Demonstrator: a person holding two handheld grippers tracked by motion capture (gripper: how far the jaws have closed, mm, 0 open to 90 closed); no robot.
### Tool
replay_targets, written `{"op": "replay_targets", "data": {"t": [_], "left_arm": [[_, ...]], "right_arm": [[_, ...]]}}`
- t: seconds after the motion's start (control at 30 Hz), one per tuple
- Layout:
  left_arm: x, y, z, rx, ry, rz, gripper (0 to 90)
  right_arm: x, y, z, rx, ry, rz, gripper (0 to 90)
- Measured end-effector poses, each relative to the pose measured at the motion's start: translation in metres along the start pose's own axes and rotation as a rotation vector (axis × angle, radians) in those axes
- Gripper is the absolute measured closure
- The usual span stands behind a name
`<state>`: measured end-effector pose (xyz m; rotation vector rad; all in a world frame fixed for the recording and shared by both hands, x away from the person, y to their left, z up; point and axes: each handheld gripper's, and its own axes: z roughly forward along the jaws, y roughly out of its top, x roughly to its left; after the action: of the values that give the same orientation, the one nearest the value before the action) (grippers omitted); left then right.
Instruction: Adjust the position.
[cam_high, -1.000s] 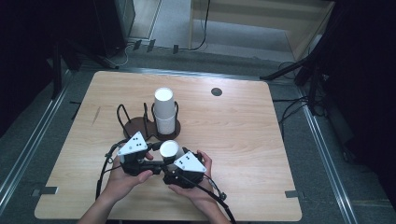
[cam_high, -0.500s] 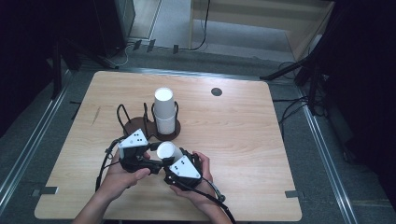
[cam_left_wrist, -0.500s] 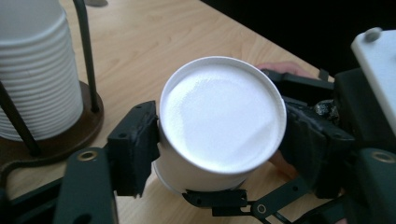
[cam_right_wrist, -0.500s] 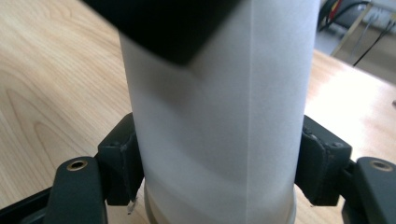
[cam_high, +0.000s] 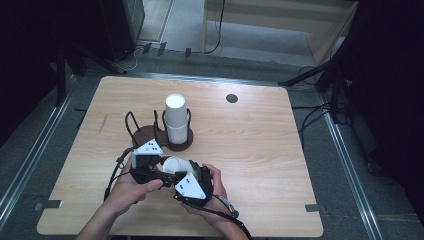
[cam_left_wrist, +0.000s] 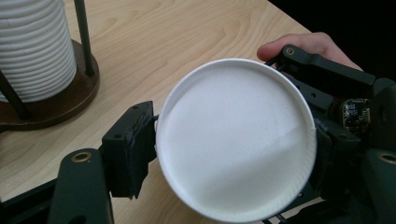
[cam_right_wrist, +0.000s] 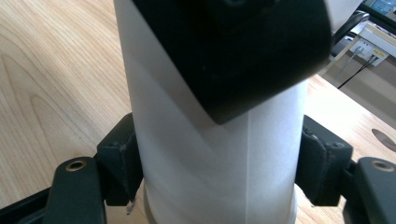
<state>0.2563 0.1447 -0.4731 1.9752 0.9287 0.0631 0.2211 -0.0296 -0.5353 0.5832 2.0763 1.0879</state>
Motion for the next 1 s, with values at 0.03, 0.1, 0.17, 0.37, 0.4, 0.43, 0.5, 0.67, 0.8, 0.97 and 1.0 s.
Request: {"op": "replay_targets", "data": {"t": [0.03, 0.1, 0.17, 0.37, 0.4, 0.43, 0.5, 0.67, 0.8, 0.97, 1.0], "left_arm": [[0.000, 0.000, 0.000, 0.002, 0.000, 0.003, 28.8], [0.000, 0.000, 0.000, -0.005, 0.003, 0.007, 29.8], [0.001, 0.000, -0.001, -0.015, 0.002, 0.002, 31.1], [0.004, 0.000, -0.004, -0.051, -0.024, -0.013, 34.2], [0.005, 0.000, -0.005, -0.062, -0.021, -0.008, 34.4], [0.004, -0.001, -0.005, -0.068, -0.012, -0.004, 34.5], [0.005, -0.001, -0.007, -0.091, 0.023, 0.004, 34.6], [0.010, -0.001, -0.016, -0.174, 0.065, 0.003, 34.7], [0.013, -0.004, -0.021, -0.235, 0.115, 0.028, 34.7], [0.014, -0.004, -0.025, -0.313, 0.147, 0.063, 34.8], [0.014, -0.005, -0.026, -0.326, 0.152, 0.063, 34.8]], "right_arm": [[0.000, 0.000, 0.000, 0.003, -0.003, 0.000, 26.7], [0.001, 0.000, 0.001, 0.003, -0.009, -0.005, 25.5], [0.000, 0.000, 0.001, 0.005, -0.015, -0.004, 23.9], [-0.002, 0.002, -0.001, -0.003, -0.025, 0.016, 17.7], [-0.002, 0.002, -0.001, -0.004, -0.027, 0.019, 17.1], [-0.003, 0.002, -0.002, -0.011, -0.029, 0.019, 16.2], [-0.004, 0.003, -0.003, -0.021, -0.035, 0.016, 13.9], [-0.011, 0.005, -0.007, -0.047, -0.053, 0.039, 13.0], [-0.016, 0.006, -0.009, -0.062, -0.076, 0.057, 13.0], [-0.020, 0.005, -0.009, -0.062, -0.083, 0.089, 12.6], [-0.021, 0.005, -0.009, -0.063, -0.079, 0.100, 12.5]]}}
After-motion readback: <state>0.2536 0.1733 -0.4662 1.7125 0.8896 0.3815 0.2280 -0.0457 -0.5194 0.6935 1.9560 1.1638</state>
